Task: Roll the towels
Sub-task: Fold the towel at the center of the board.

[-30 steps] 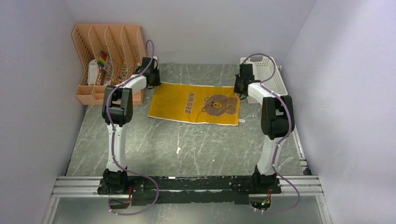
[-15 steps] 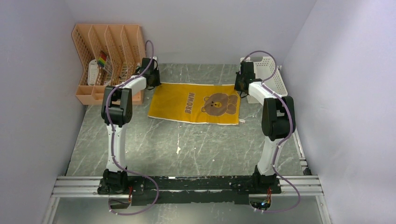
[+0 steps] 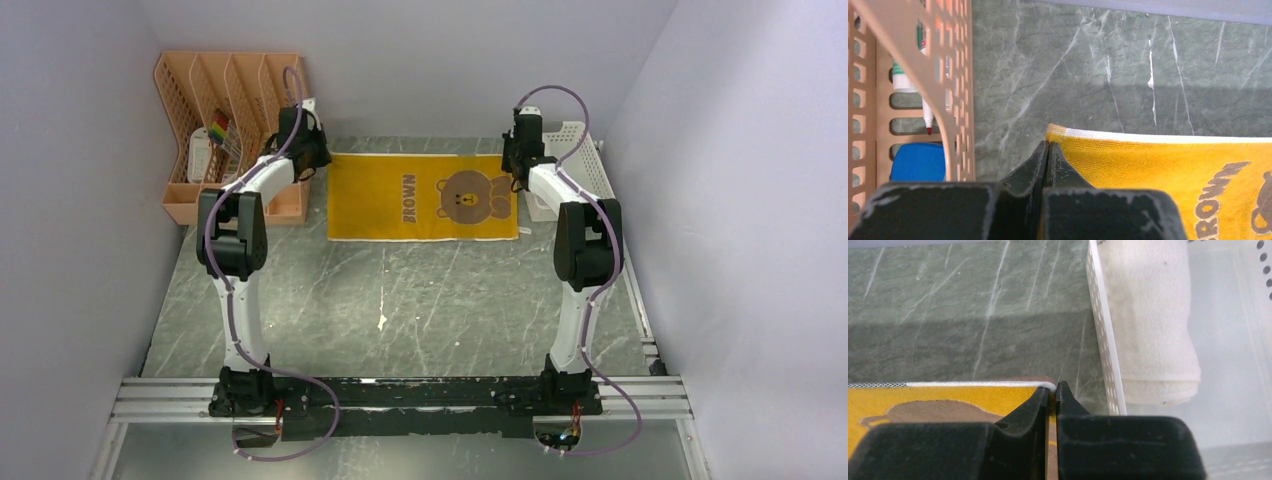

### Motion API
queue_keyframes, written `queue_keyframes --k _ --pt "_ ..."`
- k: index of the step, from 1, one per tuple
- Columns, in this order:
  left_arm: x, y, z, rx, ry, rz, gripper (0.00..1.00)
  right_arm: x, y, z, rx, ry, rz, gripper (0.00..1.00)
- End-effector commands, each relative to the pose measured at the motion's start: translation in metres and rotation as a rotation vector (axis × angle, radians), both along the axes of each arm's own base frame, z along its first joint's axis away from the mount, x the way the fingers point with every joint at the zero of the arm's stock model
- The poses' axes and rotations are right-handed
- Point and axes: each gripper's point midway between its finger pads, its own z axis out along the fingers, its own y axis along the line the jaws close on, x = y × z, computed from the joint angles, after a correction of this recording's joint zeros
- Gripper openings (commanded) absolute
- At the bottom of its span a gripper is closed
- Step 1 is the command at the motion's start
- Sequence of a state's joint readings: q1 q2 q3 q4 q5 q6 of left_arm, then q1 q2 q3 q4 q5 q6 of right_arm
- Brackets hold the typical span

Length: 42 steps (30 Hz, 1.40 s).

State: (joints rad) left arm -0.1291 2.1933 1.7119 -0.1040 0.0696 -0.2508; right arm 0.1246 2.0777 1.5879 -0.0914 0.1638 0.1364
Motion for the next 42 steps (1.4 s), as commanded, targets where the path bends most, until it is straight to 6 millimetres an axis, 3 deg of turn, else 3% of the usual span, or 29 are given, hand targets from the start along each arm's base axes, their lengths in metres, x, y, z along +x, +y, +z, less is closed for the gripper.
queue_keyframes --k 1,5,9,20,29,30,42 --pt "-0.002 0.009 0.018 -0.018 -0.074 -0.007 0.07 0.016 -0.011 0.021 -0.059 -0.091 0.000 0.00" --pt "-0.017 0.009 0.026 -0.022 -0.145 -0.024 0.07 0.004 -0.011 0.019 -0.079 -0.104 0.032 0.00" --pt "-0.040 0.007 0.019 -0.042 -0.149 -0.032 0.07 -0.018 -0.010 0.018 -0.095 -0.125 0.072 0.00" --pt "-0.094 -0.008 0.000 -0.019 -0.132 -0.029 0.07 -0.079 -0.003 -0.024 -0.096 -0.043 0.171 0.00" --pt "-0.132 -0.009 -0.020 -0.043 -0.082 -0.003 0.07 -0.100 -0.011 -0.027 -0.111 -0.013 0.139 0.00" --pt "-0.134 -0.009 -0.021 -0.046 -0.078 -0.001 0.07 -0.108 -0.012 -0.036 -0.110 0.011 0.139 0.00" --pt "-0.155 -0.002 -0.026 -0.083 -0.045 0.061 0.07 -0.133 -0.019 -0.050 -0.116 0.081 0.108 0.02"
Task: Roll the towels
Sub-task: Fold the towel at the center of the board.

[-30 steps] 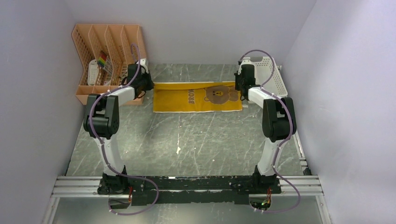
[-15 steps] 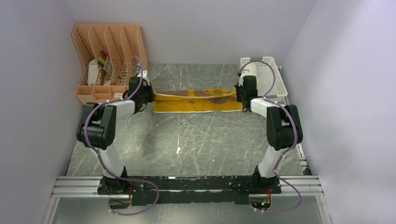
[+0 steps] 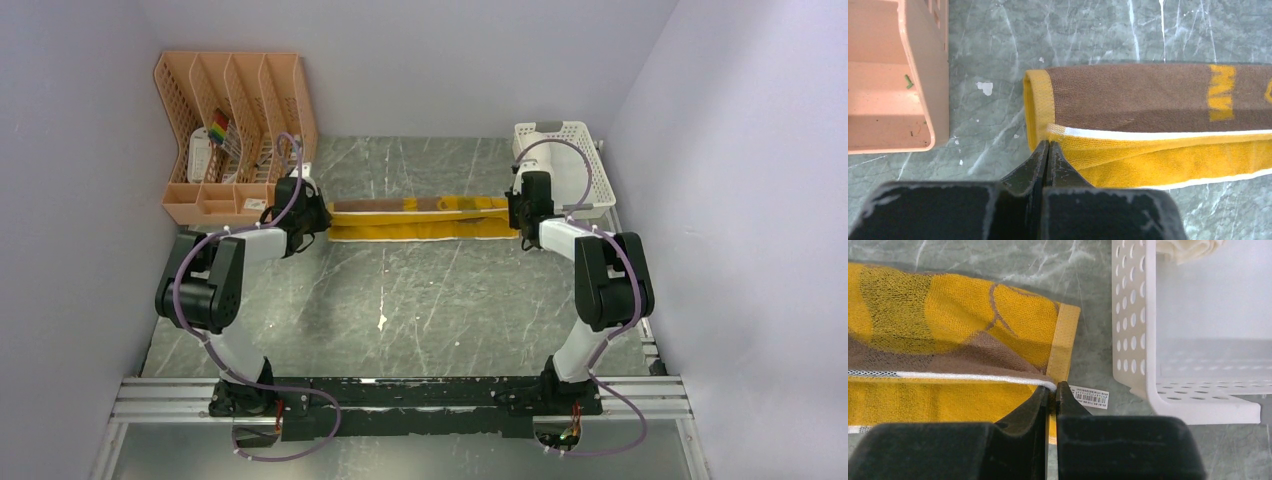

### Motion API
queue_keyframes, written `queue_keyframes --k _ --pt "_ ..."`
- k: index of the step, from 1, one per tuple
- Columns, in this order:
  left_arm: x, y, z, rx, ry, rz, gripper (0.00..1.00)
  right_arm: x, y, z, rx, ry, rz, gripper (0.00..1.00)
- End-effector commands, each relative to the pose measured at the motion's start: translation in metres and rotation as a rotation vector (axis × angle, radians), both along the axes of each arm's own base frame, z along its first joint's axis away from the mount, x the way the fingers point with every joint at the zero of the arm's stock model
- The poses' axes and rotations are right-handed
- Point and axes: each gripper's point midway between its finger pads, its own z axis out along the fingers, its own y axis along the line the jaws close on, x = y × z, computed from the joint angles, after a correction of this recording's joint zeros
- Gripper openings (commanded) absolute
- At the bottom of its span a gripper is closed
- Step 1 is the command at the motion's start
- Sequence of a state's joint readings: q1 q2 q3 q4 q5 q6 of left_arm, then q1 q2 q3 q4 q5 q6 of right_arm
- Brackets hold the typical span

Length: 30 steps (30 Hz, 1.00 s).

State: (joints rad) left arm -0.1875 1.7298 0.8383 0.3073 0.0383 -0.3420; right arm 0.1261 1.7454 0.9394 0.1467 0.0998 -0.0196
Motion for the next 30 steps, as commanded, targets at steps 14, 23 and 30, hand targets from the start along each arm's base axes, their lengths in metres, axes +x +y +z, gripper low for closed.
queue_keyframes --k 14,23,30 --pt "-0.021 -0.003 0.000 -0.071 0.001 0.033 0.07 -0.022 -0.012 -0.007 -0.026 0.039 -0.058 0.15" --pt "-0.018 -0.003 0.016 -0.074 -0.020 0.036 0.50 -0.022 -0.015 0.023 -0.025 -0.075 -0.092 0.41" --pt "-0.022 -0.011 0.070 -0.083 -0.139 -0.011 0.63 -0.021 0.006 0.082 0.051 -0.274 -0.026 0.56"
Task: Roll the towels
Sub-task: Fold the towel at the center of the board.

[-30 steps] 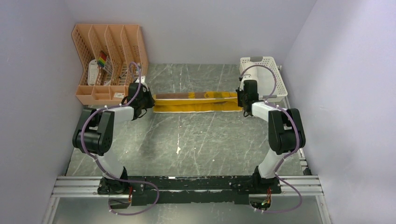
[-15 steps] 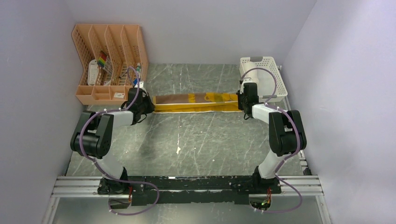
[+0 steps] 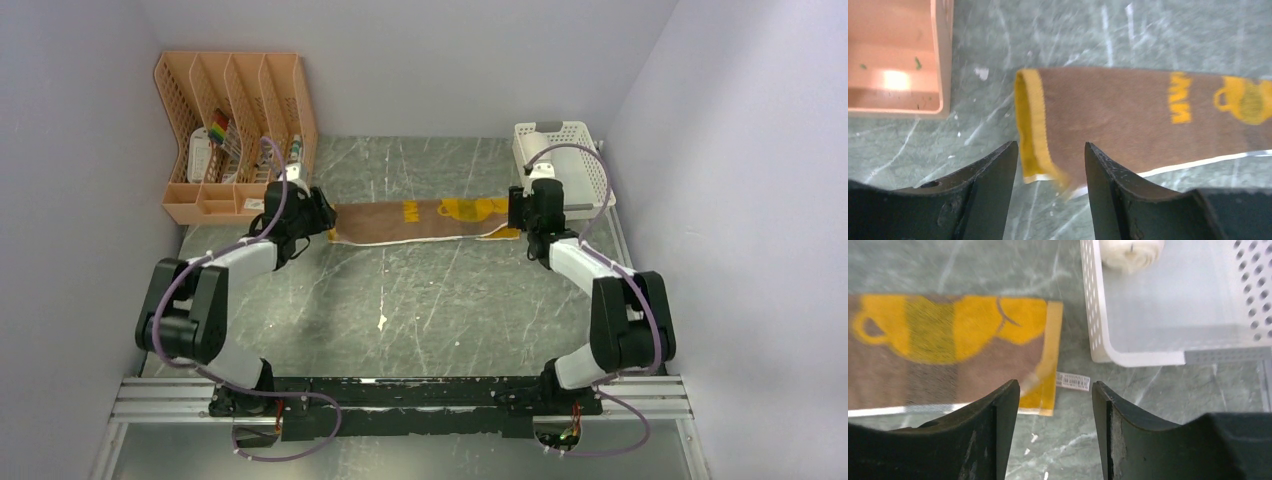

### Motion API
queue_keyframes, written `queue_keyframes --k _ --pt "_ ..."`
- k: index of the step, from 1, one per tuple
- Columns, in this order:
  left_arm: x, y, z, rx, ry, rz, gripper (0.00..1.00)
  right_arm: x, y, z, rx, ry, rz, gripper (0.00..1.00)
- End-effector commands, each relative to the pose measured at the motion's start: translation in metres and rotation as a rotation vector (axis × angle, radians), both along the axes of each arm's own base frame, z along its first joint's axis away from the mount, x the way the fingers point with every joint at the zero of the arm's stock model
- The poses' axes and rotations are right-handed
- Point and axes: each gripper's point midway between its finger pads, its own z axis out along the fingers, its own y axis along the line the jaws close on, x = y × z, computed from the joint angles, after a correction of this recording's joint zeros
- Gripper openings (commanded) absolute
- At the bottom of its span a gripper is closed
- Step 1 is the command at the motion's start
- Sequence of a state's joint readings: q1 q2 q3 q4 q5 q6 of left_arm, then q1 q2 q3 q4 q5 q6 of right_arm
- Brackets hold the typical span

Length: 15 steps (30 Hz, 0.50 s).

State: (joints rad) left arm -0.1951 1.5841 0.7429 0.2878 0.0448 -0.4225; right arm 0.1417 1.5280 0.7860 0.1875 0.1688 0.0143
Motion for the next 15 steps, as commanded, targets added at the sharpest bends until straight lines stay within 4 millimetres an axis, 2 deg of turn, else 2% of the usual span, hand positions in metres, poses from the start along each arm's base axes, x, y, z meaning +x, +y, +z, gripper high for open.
queue_keyframes --k 1,3,5,7,10,15 --pt "0.002 -0.008 0.057 -0.007 -0.146 -0.036 0.63 0.009 0.018 0.052 0.043 -0.189 0.049 0.56" --pt "-0.001 -0.006 0.068 -0.005 -0.171 -0.031 0.67 0.006 0.024 0.063 0.043 -0.224 0.063 0.57" --pt "-0.003 -0.002 0.066 0.005 -0.148 -0.017 0.67 0.003 0.029 0.072 0.043 -0.254 0.064 0.57" --pt "-0.006 0.000 0.055 0.022 -0.085 -0.017 0.66 -0.002 0.031 0.087 0.042 -0.313 0.059 0.57" --pt "-0.007 -0.007 0.030 -0.026 0.026 -0.069 0.62 -0.005 0.035 0.096 0.065 -0.353 0.072 0.58" --pt "-0.008 -0.025 -0.019 -0.122 0.211 -0.173 0.56 -0.003 0.047 0.089 0.067 -0.317 0.118 0.58"
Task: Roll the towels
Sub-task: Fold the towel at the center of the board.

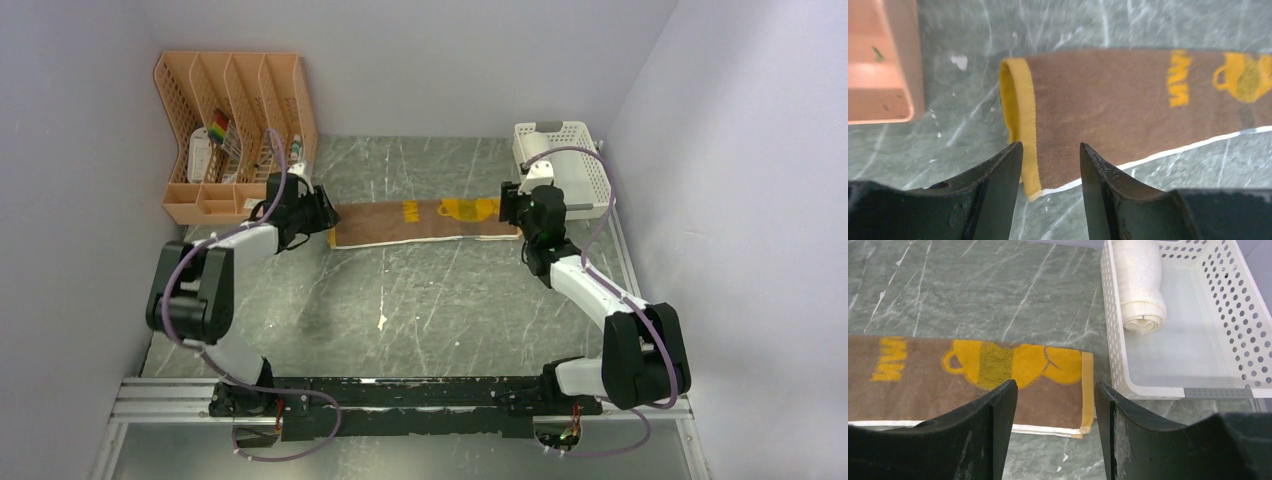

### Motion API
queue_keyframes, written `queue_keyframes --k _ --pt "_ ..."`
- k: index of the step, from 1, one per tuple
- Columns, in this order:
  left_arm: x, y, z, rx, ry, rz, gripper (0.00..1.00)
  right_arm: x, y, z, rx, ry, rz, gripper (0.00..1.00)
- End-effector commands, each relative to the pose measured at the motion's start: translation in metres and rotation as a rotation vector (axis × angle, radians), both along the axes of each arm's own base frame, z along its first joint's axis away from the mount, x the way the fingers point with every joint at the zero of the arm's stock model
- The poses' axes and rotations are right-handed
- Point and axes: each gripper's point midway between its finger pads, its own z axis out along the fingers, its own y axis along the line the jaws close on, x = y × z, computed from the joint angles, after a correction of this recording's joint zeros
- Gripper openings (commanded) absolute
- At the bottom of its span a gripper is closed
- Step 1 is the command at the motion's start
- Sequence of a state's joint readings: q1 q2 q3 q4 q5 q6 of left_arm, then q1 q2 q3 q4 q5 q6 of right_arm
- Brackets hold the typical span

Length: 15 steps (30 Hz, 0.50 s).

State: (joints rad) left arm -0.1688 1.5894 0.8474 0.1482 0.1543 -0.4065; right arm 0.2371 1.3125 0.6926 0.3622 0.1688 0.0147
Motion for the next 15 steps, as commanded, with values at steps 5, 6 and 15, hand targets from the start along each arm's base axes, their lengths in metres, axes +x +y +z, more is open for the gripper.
queue_keyframes --k 5,6,15 --pt "-0.009 -0.025 -0.056 -0.107 0.222 -0.125 0.56 0.004 0.016 0.006 0.003 -0.014 0.057 0.58" --pt "-0.008 -0.024 -0.059 -0.109 0.229 -0.122 0.56 0.004 0.018 0.006 0.001 -0.013 0.063 0.58" --pt "-0.008 -0.002 -0.064 -0.042 0.252 -0.024 0.56 0.004 0.023 0.000 -0.005 0.006 0.091 0.58"
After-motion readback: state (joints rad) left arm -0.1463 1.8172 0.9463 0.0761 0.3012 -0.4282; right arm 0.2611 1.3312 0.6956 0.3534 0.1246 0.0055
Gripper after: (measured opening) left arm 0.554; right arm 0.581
